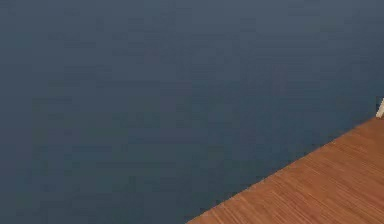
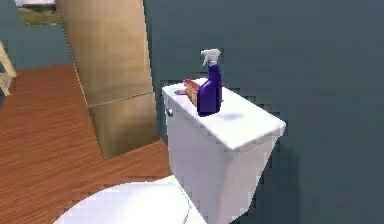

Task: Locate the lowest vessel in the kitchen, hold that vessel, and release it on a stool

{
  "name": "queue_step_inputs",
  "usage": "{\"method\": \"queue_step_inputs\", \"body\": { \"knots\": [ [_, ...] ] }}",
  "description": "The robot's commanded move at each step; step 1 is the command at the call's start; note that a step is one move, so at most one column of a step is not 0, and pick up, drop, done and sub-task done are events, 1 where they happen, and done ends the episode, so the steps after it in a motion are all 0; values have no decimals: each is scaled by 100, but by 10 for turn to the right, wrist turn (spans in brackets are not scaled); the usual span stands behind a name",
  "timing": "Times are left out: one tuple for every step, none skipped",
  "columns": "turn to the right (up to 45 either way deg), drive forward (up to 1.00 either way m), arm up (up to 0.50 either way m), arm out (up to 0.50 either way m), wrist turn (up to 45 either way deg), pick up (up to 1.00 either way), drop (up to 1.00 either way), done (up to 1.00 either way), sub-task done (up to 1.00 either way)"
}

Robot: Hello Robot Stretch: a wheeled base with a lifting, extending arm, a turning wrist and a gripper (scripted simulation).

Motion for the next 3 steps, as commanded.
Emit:
{"method": "queue_step_inputs", "body": {
  "knots": [
    [-450,0,0,0,0,0,0,0,0],
    [-300,0,0,0,0,0,0,0,0],
    [0,20,0,0,0,0,0,0,0]
  ]
}}
